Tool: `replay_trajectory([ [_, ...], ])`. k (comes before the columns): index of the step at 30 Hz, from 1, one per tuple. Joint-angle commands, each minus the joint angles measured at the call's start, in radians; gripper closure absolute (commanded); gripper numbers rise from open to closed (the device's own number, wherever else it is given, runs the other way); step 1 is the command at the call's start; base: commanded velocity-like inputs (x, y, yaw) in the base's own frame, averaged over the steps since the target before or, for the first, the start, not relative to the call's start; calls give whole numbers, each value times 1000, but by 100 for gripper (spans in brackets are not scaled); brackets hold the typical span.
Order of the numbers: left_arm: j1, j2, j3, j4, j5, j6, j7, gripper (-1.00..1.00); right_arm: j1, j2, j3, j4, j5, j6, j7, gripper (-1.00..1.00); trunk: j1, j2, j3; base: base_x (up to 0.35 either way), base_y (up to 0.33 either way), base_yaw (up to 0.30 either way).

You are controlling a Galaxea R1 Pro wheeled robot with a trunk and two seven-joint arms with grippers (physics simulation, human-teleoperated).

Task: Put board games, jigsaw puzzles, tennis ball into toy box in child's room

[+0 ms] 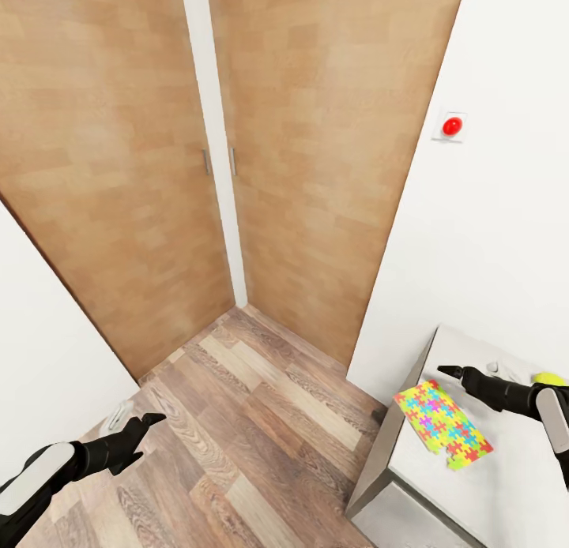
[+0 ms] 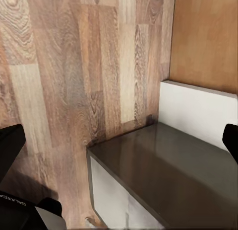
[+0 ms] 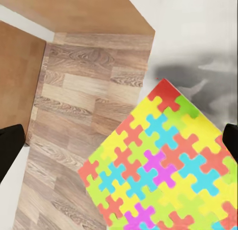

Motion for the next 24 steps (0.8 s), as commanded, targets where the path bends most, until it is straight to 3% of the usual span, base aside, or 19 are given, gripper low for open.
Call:
replay_trajectory([
  [1,-1,1,-2,-2,11,-1,9,-100,-1,0,-2,0,6,5,7,-100,1,-2,-2,0,0,-259],
  [15,-1,1,-3,-3,11,0,9,-100,-1,4,1,3,5,7,7,-100,1,-2,-2,0,0,-267],
  [24,-1,0,-4,-3,11,0,9,-100,2,8,2,5,5,39,7,-100,1,-2,-2,0,0,-108],
])
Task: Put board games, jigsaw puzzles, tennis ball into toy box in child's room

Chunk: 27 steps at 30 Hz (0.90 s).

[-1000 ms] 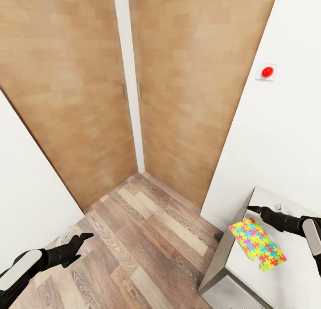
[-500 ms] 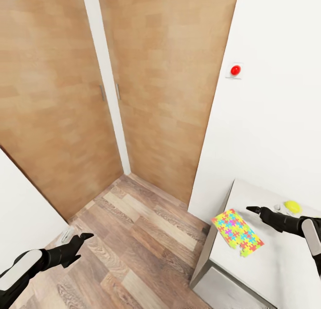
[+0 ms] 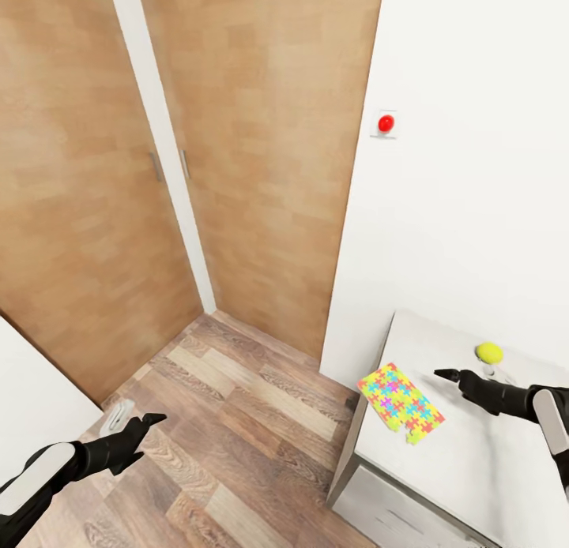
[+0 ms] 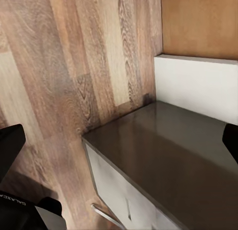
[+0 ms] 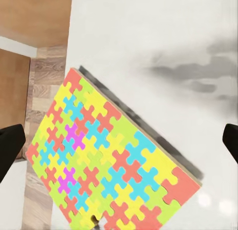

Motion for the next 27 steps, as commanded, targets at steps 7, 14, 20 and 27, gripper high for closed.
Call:
replay_trajectory([
  [7,-1,1,-2,-2,11,0,9,-100,0,16,1,25,7,20,9,-100,1,-2,-2,0,0,-28],
  [14,-1,1,-2,-2,11,-1,9,-100,0,45,13,58,7,27,9,-100,1,-2,-2,0,0,-9],
  [20,-1,1,-2,-2,11,0,9,-100,0,66,88,69,6,29,9,-100,1,-2,-2,0,0,-3],
  [27,-1,1,-1,-2,11,0,9,-100,1,75,154,78,5,29,9,-100,1,-2,-2,0,0,-1],
])
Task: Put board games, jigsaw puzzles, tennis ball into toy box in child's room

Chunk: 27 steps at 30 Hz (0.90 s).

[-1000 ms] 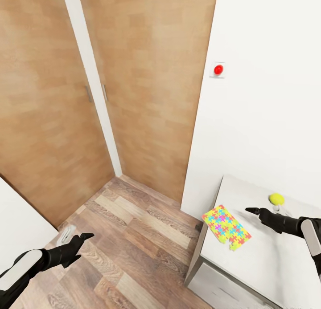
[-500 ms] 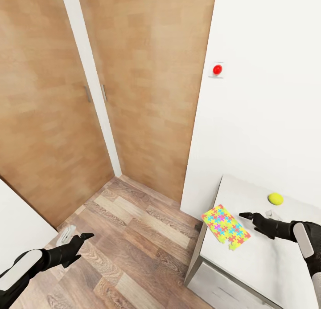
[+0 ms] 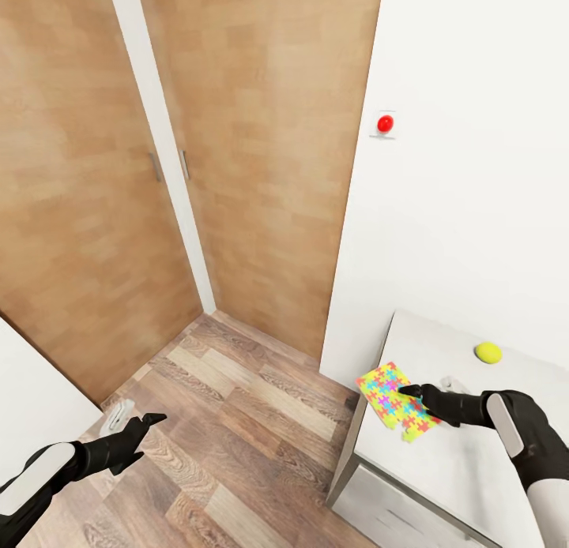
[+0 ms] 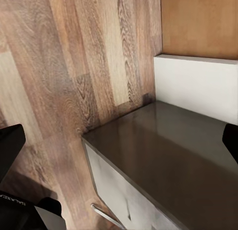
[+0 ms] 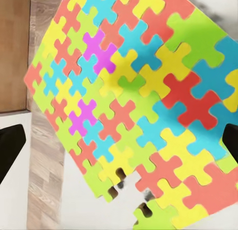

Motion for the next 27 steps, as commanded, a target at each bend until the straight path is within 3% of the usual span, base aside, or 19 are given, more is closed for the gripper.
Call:
replay_trajectory([
  [1,-1,1,-3,-1,11,0,9,-100,0,1,-2,13,9,4,9,-100,1,-2,-2,0,0,0],
  [18,-1,1,-3,-2,11,-1,9,-100,0,3,20,59,9,5,8,-100,1,-2,-2,0,0,7],
  [27,-1,1,-3,-2,11,0,9,-100,0,3,22,62,9,5,8,-100,1,-2,-2,0,0,123],
])
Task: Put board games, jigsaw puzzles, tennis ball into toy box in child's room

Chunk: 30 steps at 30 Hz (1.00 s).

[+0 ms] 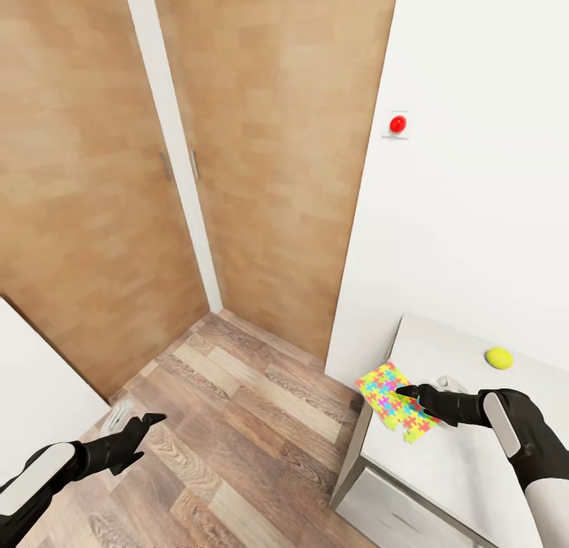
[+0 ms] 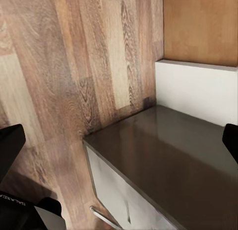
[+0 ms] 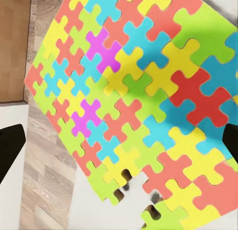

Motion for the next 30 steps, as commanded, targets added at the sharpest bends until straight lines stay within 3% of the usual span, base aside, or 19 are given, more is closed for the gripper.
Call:
replay_trajectory([
  [1,-1,1,-3,-1,10,0,9,-100,0,1,-2,72,2,6,9,-100,1,-2,-2,0,0,108],
  [30,-1,1,-3,-1,10,-1,9,-100,0,0,-5,72,2,5,9,-100,1,-2,-2,0,0,18],
])
